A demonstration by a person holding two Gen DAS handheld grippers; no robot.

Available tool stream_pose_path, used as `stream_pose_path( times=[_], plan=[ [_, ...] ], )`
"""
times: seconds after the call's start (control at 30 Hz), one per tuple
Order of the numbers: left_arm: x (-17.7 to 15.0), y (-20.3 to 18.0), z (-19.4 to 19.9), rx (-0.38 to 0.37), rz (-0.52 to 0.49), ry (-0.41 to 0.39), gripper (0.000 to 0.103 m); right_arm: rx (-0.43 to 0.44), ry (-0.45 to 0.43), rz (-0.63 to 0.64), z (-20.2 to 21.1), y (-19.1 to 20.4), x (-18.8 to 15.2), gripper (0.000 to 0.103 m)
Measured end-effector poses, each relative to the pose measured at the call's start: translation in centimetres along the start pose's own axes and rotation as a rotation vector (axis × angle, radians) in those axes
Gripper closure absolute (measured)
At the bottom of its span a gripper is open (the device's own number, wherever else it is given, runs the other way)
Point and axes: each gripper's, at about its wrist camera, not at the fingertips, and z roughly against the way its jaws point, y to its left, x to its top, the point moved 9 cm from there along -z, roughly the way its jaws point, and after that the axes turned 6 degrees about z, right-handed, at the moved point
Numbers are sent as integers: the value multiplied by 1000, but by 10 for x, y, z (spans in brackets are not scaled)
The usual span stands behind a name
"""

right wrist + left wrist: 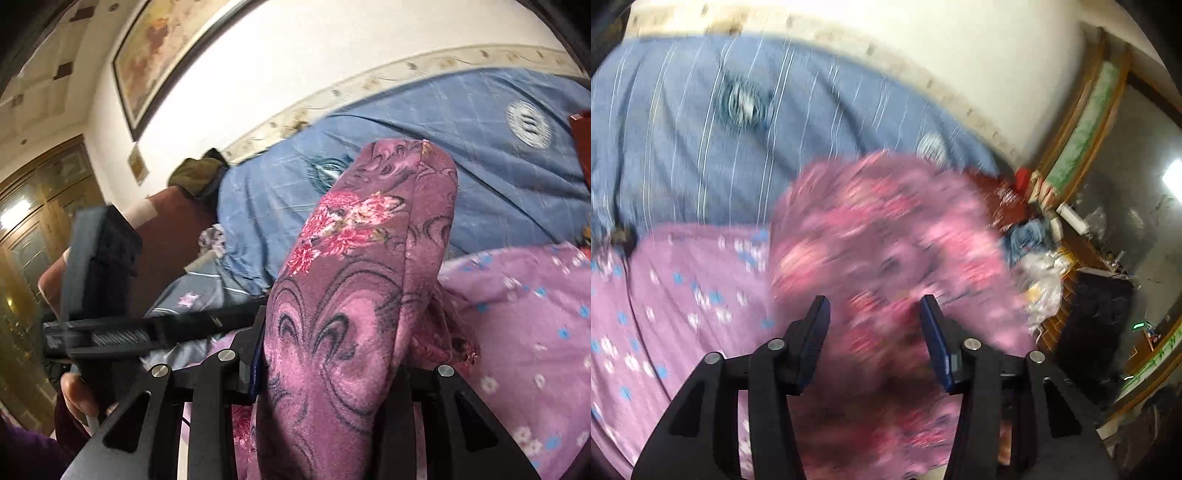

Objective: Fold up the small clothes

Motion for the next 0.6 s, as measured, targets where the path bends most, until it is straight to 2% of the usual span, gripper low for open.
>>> stream_pose_path(
  times=[0.07, 0.13, 0.23, 0.33, 0.43, 0.53, 0.6],
  plan=[
    [16, -8, 27, 23, -70, -69, 56, 54, 7, 37, -9, 26, 8, 70],
    [26, -12, 44, 69, -138, -125, 56, 69, 0, 72, -16, 49, 14, 70],
    [24, 8, 52, 137, -149, -126, 56, 85, 39, 66, -38, 69, 14, 73],
    [6, 57, 45, 190, -59, -64, 55, 69, 90, -45, -60, 51, -2, 75],
    [-26, 111, 24, 261, 28, 30, 55, -12, 134, -168, -73, 1, -33, 76],
    [-73, 152, -16, 284, 114, 162, 55, -92, 196, -276, -80, -54, -74, 76],
    [-98, 167, -40, 270, 166, 231, 55, -131, 224, -336, -76, -89, -103, 76]
  ],
)
